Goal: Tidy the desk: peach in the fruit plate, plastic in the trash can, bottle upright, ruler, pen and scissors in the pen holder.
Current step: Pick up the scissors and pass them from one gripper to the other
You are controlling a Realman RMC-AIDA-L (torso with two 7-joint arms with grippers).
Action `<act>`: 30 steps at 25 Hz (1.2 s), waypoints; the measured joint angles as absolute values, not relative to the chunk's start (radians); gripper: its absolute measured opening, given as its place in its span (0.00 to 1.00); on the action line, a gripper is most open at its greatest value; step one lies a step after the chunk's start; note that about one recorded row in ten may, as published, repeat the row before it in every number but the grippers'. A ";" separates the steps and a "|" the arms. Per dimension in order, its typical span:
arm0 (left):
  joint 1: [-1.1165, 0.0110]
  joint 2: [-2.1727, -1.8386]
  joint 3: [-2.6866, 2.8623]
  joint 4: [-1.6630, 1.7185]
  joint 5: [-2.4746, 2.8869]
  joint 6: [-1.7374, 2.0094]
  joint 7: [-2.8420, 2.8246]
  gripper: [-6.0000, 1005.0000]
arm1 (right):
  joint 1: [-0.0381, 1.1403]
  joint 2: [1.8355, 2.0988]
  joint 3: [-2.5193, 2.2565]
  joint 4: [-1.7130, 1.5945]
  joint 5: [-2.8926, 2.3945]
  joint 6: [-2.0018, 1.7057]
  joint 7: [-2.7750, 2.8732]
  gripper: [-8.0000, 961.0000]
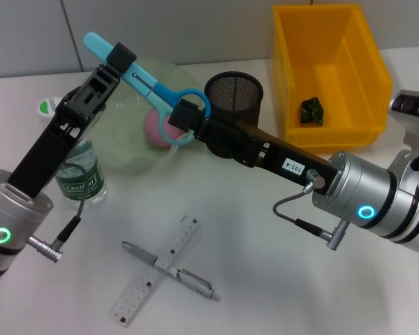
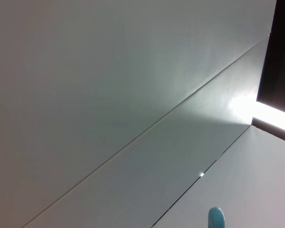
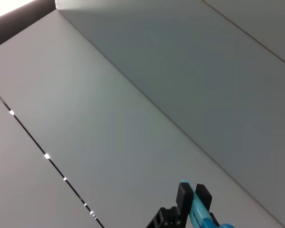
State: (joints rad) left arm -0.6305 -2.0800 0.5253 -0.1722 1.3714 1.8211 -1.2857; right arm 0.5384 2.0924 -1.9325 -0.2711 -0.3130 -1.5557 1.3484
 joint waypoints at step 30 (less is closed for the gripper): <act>-0.640 -2.080 0.525 -0.193 1.373 1.818 -1.272 0.11 | 0.537 2.092 -1.931 -0.287 -0.311 -1.534 1.373 0.30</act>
